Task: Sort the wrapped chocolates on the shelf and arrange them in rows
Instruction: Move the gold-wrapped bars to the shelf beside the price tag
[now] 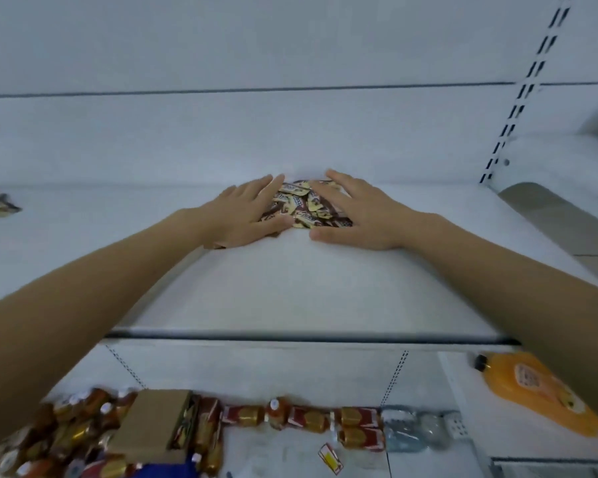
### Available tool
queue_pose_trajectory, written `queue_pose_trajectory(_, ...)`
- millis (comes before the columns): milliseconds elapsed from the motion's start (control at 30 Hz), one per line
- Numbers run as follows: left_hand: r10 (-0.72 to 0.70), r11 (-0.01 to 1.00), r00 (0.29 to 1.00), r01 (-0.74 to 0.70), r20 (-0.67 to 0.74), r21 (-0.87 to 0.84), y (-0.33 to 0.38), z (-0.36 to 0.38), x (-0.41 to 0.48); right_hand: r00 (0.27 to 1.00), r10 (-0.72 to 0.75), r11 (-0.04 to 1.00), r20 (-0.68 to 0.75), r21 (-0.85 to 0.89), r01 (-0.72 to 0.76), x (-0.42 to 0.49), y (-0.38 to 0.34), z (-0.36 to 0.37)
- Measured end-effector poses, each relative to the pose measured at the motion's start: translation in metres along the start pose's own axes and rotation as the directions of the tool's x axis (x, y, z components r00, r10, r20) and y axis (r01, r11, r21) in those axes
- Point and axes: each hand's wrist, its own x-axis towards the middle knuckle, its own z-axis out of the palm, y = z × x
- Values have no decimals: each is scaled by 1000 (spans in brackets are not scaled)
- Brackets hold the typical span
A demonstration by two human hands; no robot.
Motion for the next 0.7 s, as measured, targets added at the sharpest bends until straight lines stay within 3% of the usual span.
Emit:
queue_pose_trajectory(100, 125, 992, 992, -125, 5, 4, -2, 0, 29, 999, 19, 1000, 30, -1, -19, 25, 2, 4)
queue_pose_trajectory(200, 204, 969, 977, -211, -66, -126, -3, 2, 42, 996, 68, 994, 64, 77, -73, 40, 1, 7)
queue_pose_trajectory(267, 171, 944, 974, -205, -146, -260, -5, 7, 42, 996, 73, 995, 43, 71, -76, 45, 3, 7)
queue_pose_trajectory(400, 179, 890, 932, -289, -314, -352, -9, 11, 43, 999, -4, 1000, -54, 18, 5, 52, 4, 3)
queue_pose_trajectory(567, 111, 812, 920, -302, -376, -499, -6, 3, 38, 990, -25, 982, -142, 182, 51, 47, 0, -4)
queue_pose_trajectory(700, -17, 692, 905, -297, -426, -658, -3, -8, 29, 980, -19, 954, -200, 291, 78, 38, -1, -2)
